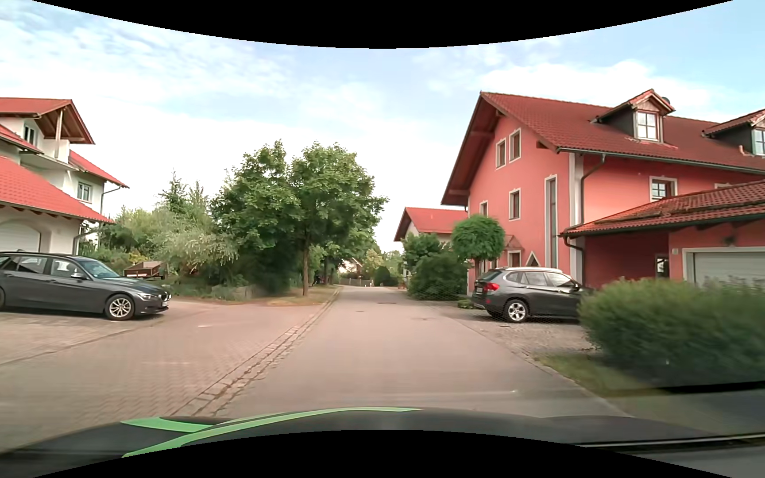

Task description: Follow the waypoints while adhering to traffic rules and regulations

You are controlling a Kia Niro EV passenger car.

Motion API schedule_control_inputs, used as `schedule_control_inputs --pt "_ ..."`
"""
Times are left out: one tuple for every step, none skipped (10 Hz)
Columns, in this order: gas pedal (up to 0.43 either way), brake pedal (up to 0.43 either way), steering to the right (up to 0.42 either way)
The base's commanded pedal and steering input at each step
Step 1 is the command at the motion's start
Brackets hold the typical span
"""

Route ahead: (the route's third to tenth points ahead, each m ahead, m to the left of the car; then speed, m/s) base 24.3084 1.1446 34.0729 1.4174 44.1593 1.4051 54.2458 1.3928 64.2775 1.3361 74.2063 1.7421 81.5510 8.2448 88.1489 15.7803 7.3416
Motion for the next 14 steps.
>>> schedule_control_inputs --pt "0.020 0.000 -0.014" --pt "0.020 0.000 -0.014" --pt "0.020 0.000 -0.013" --pt "0.028 0.000 -0.014" --pt "0.028 0.000 -0.013" --pt "0.028 0.000 -0.013" --pt "0.028 0.000 -0.014" --pt "0.039 0.000 -0.013" --pt "0.047 0.000 -0.013" --pt "0.047 0.000 -0.012" --pt "0.047 0.000 -0.012" --pt "0.047 0.000 -0.012" --pt "0.047 0.000 -0.012" --pt "0.047 0.000 -0.012"
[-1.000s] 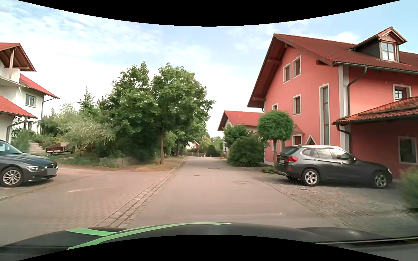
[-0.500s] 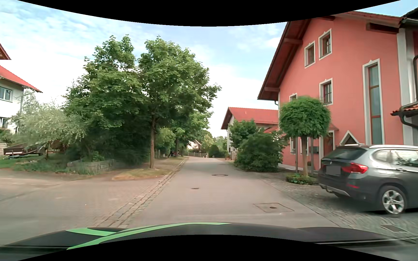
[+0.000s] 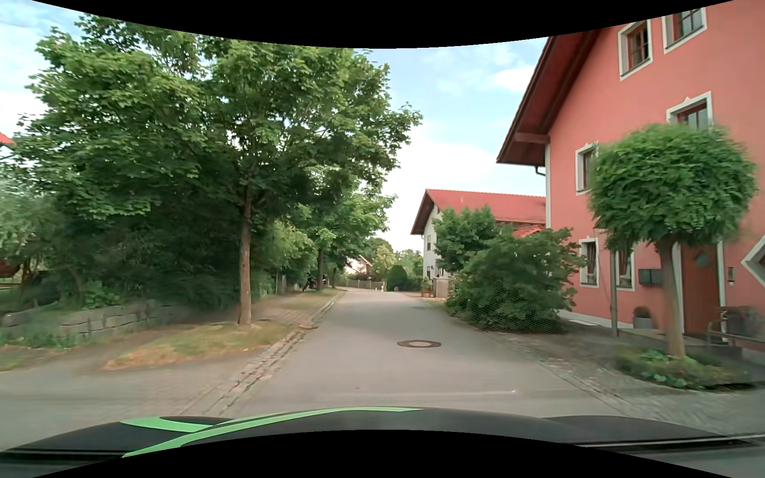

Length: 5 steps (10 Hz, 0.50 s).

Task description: Follow the waypoints while adhering to traffic rules and regulations

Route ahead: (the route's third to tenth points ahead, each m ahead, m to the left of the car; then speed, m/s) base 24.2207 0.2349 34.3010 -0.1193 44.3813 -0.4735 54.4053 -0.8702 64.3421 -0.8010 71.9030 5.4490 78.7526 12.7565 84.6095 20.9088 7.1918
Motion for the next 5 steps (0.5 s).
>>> schedule_control_inputs --pt "0.047 0.000 -0.012" --pt "0.047 0.000 -0.012" --pt "0.047 0.000 -0.011" --pt "0.047 0.000 -0.011" --pt "0.047 0.000 -0.011"
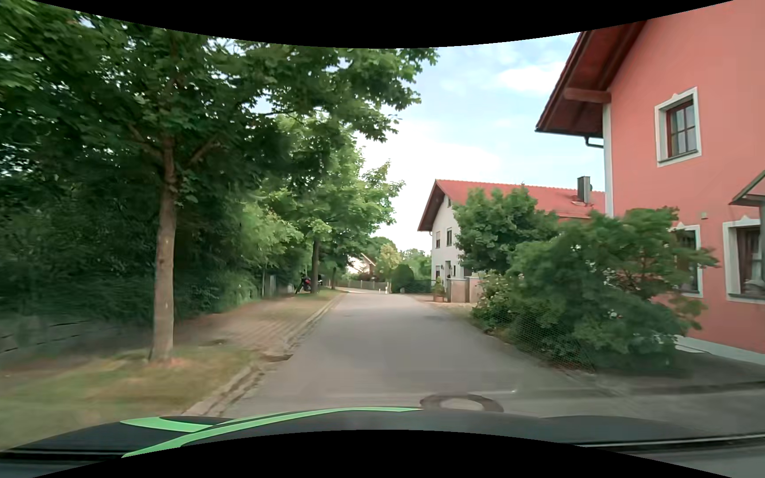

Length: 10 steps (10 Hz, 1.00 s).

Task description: Follow the waypoints while adhering to traffic rules and regulations

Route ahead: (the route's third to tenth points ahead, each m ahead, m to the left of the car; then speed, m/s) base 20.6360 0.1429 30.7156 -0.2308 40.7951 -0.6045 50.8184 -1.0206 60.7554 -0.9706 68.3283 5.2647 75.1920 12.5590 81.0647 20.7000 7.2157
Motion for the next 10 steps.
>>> schedule_control_inputs --pt "0.047 0.000 -0.011" --pt "0.047 0.000 -0.010" --pt "0.047 0.000 -0.010" --pt "0.047 0.000 -0.009" --pt "0.047 0.000 -0.009" --pt "0.047 0.000 -0.008" --pt "0.039 0.000 -0.006" --pt "0.039 0.000 -0.006" --pt "0.039 0.000 -0.006" --pt "0.039 0.000 -0.006"
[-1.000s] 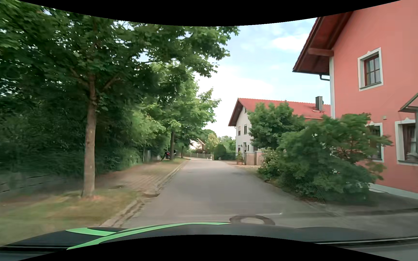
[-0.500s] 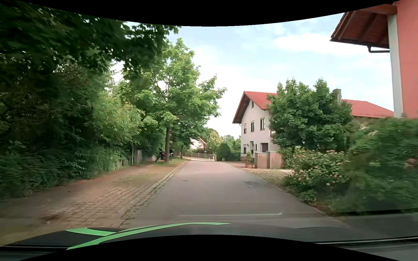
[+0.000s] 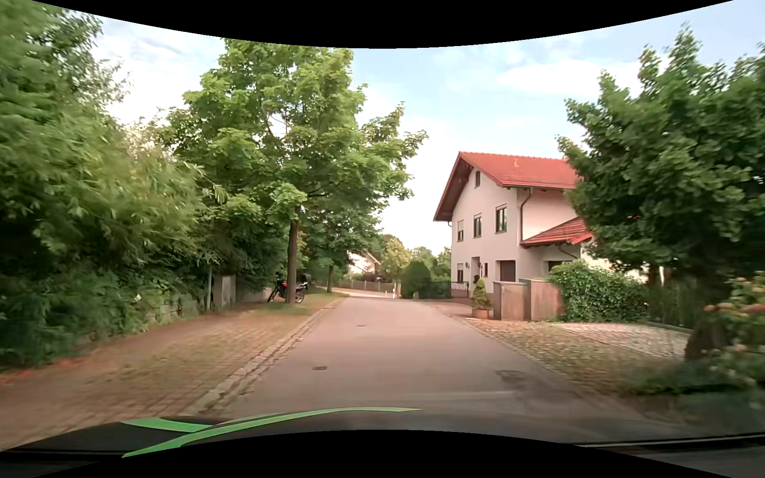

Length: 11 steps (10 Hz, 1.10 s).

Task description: Follow the waypoints while adhering to traffic rules and regulations

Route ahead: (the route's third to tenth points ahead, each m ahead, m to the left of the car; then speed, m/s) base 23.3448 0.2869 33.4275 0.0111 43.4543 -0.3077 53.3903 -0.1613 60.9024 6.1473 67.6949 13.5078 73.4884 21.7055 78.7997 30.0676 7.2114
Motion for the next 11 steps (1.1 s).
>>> schedule_control_inputs --pt "0.039 0.000 -0.006" --pt "0.039 0.000 -0.006" --pt "0.028 0.000 -0.006" --pt "0.028 0.000 -0.006" --pt "0.028 0.000 -0.006" --pt "0.020 0.000 -0.006" --pt "0.000 0.000 -0.006" --pt "0.000 0.000 -0.008" --pt "0.000 0.000 -0.012" --pt "0.000 0.000 -0.014" --pt "0.000 0.000 -0.013"
